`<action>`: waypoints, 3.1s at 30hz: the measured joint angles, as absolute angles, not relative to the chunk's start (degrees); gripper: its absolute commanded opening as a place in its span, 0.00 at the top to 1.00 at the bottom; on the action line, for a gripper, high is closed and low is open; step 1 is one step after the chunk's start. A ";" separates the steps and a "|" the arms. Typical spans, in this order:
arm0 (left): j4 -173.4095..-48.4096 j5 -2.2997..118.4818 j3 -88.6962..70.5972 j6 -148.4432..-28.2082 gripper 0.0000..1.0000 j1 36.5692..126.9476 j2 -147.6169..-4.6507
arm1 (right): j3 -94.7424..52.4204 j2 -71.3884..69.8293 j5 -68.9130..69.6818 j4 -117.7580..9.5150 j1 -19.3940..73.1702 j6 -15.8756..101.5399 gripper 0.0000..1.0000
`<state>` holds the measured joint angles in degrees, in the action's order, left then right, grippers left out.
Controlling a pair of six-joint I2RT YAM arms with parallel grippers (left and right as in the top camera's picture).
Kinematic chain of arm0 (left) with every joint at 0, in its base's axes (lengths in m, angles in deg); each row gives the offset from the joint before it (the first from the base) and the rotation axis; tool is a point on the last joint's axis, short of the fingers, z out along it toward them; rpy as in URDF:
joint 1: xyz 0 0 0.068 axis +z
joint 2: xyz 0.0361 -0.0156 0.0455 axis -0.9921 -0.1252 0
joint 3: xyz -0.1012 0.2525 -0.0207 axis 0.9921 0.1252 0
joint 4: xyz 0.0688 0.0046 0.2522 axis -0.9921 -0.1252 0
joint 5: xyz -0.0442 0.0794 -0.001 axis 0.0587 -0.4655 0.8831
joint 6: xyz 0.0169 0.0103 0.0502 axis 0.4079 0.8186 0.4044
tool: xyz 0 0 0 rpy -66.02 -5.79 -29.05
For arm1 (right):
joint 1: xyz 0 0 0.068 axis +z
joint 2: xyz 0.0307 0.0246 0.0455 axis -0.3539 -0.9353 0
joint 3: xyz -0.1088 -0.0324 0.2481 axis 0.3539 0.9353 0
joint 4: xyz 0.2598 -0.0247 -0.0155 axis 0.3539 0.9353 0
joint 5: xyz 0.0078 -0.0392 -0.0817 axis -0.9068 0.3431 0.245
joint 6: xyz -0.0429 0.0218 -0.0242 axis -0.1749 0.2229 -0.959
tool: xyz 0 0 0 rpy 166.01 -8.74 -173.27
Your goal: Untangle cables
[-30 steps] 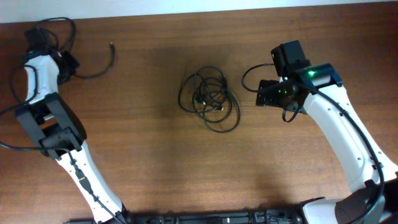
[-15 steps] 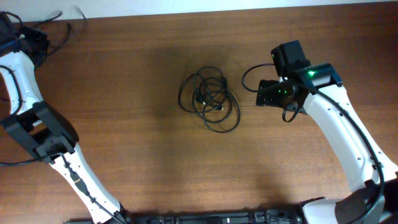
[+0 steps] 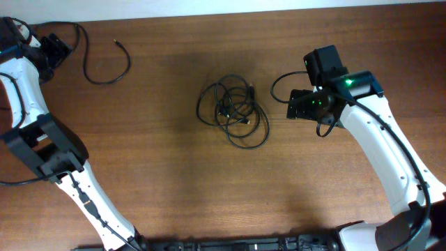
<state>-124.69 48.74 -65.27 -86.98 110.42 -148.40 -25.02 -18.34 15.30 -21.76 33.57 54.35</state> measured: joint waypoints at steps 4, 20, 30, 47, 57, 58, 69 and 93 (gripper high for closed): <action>-125.37 64.45 -65.27 -82.70 0.11 110.47 -148.40 | -25.02 -18.36 15.30 -21.76 33.54 54.35 0.02; -152.27 88.58 -65.48 -62.04 0.00 88.48 -148.40 | -24.98 -18.36 15.30 -21.74 33.57 54.35 0.02; -149.41 54.81 -65.48 -54.63 0.00 66.25 -148.40 | -24.98 -18.36 15.32 -21.74 33.54 54.26 0.02; -145.32 50.31 -65.40 -51.00 0.87 62.78 -148.40 | -24.98 -18.36 15.32 -21.74 33.54 54.26 0.02; -146.37 52.26 -67.01 -56.47 1.00 62.80 -148.38 | -24.98 -18.36 15.32 -21.72 33.57 54.26 0.02; -147.40 53.48 -68.63 -56.71 1.00 62.82 -148.38 | -24.98 -18.36 15.32 -21.76 33.57 54.22 0.01; -148.91 63.95 -85.24 -63.51 1.00 63.76 -130.55 | -24.95 -18.36 15.32 -21.74 33.57 54.24 0.02; -103.62 52.87 -85.85 -93.49 1.00 76.04 -110.04 | -24.93 -18.36 15.32 -21.72 33.54 54.22 0.02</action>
<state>-103.62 52.87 -85.85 -93.49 76.04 -110.04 -24.93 -18.36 15.32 -21.72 33.54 54.22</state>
